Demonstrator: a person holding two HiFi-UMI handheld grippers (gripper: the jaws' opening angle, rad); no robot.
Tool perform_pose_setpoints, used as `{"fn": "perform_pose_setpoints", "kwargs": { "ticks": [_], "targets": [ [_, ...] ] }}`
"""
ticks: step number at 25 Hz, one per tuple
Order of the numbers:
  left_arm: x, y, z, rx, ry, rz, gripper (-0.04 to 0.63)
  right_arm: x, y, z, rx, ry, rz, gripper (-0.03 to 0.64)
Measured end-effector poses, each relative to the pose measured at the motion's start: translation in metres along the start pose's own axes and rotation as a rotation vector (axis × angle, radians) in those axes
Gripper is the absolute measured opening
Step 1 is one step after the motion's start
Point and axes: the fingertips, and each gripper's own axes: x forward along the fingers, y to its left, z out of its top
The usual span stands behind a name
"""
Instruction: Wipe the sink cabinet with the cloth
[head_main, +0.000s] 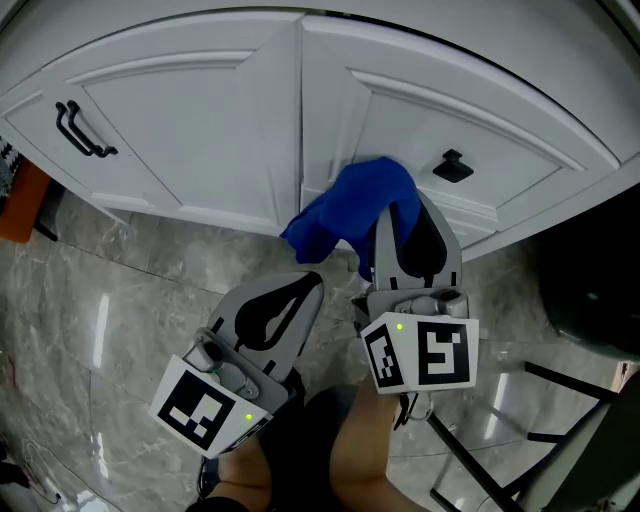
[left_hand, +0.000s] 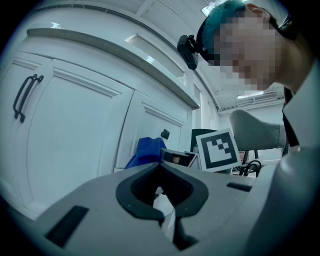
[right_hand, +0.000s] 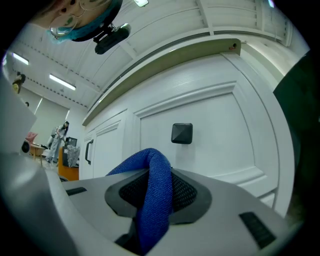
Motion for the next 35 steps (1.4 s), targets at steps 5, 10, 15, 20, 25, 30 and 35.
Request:
{"fn": "perform_pose_setpoints", "kwargs": {
  "ticks": [5, 10, 15, 20, 25, 30, 35],
  "targets": [
    [0.005, -0.004, -0.002, -0.009, 0.002, -0.018, 0.005, -0.005, -0.011, 0.002, -0.002, -0.003, -0.026, 0.115],
    [0.009, -0.006, -0.003, -0.018, 0.0, -0.029, 0.005, -0.009, -0.021, 0.002, 0.012, -0.011, -0.039, 0.115],
    [0.009, -0.005, -0.004, -0.027, 0.002, -0.028, 0.005, -0.014, -0.031, 0.004, 0.011, -0.006, -0.066, 0.115],
    [0.008, -0.004, -0.003, -0.027, -0.002, -0.027, 0.005, -0.021, -0.048, 0.005, 0.033, -0.014, -0.116, 0.115],
    [0.007, -0.005, -0.002, -0.027, -0.005, -0.027, 0.005, -0.029, -0.062, 0.006, 0.053, -0.015, -0.173, 0.115],
    [0.007, -0.007, -0.002, -0.026, -0.003, -0.031, 0.005, -0.038, -0.076, 0.006, 0.061, -0.014, -0.237, 0.115],
    [0.008, -0.012, -0.001, -0.017, -0.003, -0.038, 0.005, -0.051, -0.096, 0.005, 0.082, -0.024, -0.31, 0.115]
  ]
}}
